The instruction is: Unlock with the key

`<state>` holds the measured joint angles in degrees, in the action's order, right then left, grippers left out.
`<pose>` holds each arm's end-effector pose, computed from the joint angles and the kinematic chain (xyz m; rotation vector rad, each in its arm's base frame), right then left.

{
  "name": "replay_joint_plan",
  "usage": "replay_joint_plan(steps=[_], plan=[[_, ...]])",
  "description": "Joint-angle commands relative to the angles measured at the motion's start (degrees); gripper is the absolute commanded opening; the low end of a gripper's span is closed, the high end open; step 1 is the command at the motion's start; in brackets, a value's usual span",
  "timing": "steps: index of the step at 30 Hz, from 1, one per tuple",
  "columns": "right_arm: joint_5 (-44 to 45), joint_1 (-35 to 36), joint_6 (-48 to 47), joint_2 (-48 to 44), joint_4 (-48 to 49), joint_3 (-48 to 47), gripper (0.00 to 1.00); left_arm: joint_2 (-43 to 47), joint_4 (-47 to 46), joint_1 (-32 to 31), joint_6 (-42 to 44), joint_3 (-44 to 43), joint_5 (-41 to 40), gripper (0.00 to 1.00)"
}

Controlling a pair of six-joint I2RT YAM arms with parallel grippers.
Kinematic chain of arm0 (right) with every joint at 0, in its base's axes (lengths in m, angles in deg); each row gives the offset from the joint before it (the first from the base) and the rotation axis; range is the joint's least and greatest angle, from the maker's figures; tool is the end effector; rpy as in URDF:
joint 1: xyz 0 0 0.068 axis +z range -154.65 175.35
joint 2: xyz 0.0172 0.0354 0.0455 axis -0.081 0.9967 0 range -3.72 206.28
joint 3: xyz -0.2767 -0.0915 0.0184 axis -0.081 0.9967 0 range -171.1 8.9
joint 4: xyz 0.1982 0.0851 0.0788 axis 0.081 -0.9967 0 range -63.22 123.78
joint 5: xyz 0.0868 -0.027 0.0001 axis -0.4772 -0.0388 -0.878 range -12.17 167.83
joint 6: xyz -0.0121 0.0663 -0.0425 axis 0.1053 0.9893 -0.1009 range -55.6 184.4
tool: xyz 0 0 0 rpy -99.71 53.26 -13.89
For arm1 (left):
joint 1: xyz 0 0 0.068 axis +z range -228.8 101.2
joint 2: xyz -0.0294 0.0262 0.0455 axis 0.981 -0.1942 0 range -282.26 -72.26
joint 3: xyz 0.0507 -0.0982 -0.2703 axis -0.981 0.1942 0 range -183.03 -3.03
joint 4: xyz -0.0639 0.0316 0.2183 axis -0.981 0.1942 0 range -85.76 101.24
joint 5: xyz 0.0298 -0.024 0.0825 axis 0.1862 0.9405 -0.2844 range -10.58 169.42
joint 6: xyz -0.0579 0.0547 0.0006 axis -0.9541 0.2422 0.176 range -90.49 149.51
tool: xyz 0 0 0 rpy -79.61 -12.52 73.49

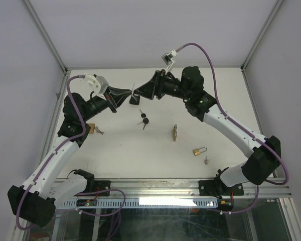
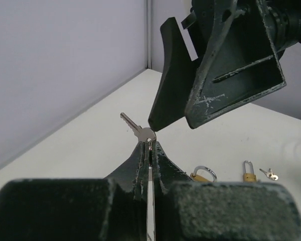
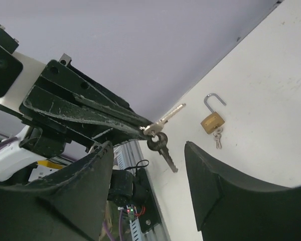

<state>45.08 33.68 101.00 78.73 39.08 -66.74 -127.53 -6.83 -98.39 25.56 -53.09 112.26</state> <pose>0.2365 0.2341 0.4259 -0.5217 1.7243 1.4298 0.1803 -0.1036 0.4008 0.6687 1.3768 -0.7488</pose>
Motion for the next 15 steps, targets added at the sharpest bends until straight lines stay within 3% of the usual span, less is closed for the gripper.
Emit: replay_joint_plan(steps=[1,4,8,15], plan=[[2.7,1.9,3.0,-0.4,8.2,-1.5,0.61,1.7,-6.5,-2.2,1.9,0.5,0.9,0.00],[6.4,2.1,9.6,0.8,9.6,-2.0,0.57,2.2,-6.4,-3.2,4.4,0.8,0.3,0.00],[6.4,3.0,10.2,2.4,9.2,-3.5,0.53,1.9,-6.3,-3.9,7.6,0.4,0.7,0.00],[7.9,3.6,11.3,2.4,10.0,-3.2,0.12,1.7,-5.6,-4.9,10.2,0.8,1.7,0.00]])
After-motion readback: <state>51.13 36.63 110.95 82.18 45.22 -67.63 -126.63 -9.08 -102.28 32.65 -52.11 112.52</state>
